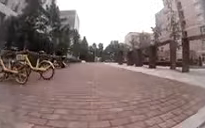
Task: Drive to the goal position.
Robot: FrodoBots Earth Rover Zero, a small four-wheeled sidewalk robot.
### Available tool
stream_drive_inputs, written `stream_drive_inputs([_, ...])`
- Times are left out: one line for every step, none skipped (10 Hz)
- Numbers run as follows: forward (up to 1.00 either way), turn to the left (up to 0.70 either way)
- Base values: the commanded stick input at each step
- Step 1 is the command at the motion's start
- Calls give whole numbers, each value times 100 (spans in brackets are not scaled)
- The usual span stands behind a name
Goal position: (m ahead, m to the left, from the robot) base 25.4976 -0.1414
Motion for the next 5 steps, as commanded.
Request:
stream_drive_inputs([70, 0])
stream_drive_inputs([70, 0])
stream_drive_inputs([70, 0])
stream_drive_inputs([70, 0])
stream_drive_inputs([70, 2])
